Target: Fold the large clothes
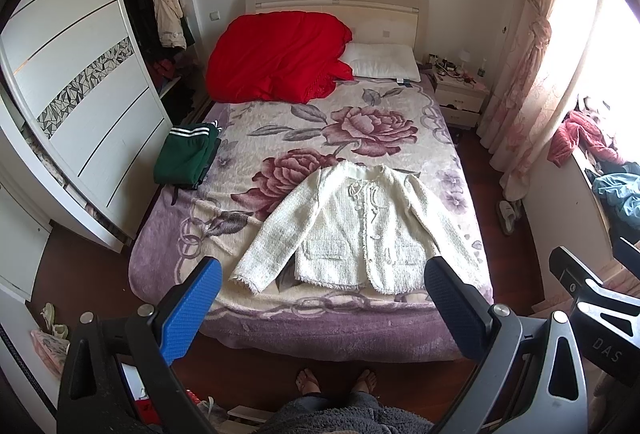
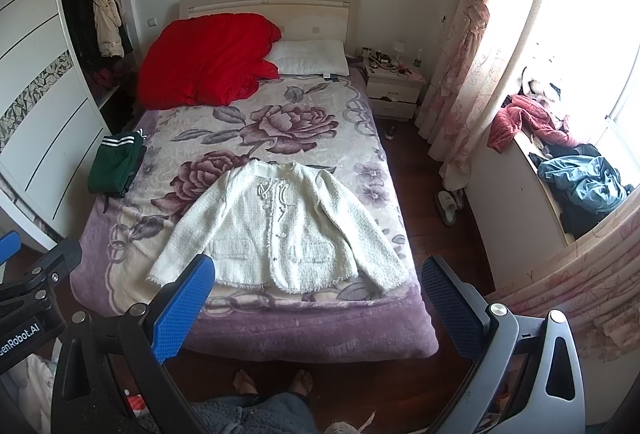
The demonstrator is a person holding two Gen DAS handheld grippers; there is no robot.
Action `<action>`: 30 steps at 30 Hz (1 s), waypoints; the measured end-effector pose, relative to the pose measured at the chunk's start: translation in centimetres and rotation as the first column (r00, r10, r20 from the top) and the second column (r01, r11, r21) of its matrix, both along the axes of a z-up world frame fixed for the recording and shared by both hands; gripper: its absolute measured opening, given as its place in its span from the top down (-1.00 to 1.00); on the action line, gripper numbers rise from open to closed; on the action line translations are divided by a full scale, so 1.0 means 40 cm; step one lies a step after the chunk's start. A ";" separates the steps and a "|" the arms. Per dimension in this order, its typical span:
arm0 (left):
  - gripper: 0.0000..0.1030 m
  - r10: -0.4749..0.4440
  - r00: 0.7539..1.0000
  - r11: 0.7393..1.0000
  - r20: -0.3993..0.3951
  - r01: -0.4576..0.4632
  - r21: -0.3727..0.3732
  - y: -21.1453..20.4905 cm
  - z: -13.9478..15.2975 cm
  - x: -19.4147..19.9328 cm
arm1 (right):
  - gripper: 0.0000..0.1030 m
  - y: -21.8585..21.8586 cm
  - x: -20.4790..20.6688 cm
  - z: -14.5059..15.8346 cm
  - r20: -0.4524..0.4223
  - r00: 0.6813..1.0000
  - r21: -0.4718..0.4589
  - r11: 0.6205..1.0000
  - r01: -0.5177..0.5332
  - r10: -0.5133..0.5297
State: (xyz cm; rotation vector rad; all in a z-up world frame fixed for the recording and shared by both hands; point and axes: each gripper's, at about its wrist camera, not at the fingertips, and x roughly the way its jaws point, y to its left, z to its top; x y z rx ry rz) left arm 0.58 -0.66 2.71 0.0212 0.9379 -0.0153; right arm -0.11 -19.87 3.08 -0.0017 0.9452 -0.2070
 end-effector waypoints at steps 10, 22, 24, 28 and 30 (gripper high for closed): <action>-1.00 0.002 1.000 1.000 0.002 -0.002 0.001 0.002 0.002 0.001 | -1.00 0.000 -0.006 -0.002 0.004 1.000 0.000 1.000 0.002 -0.002; -1.00 -0.008 1.000 1.000 0.013 0.009 -0.004 -0.003 0.020 0.025 | -1.00 0.012 0.068 0.070 0.015 1.000 -0.004 1.000 0.004 -0.004; -1.00 -0.007 1.000 1.000 0.014 0.007 -0.007 -0.002 0.018 0.023 | -1.00 0.007 0.076 0.080 0.018 1.000 -0.004 1.000 0.004 -0.004; -1.00 -0.005 1.000 1.000 0.018 0.006 -0.004 -0.006 0.008 0.018 | -1.00 0.006 0.092 0.092 0.020 1.000 -0.003 1.000 0.003 -0.003; -1.00 -0.006 1.000 1.000 0.022 0.006 -0.003 0.001 0.001 0.007 | -1.00 0.005 0.085 0.084 0.024 1.000 -0.003 1.000 0.004 -0.004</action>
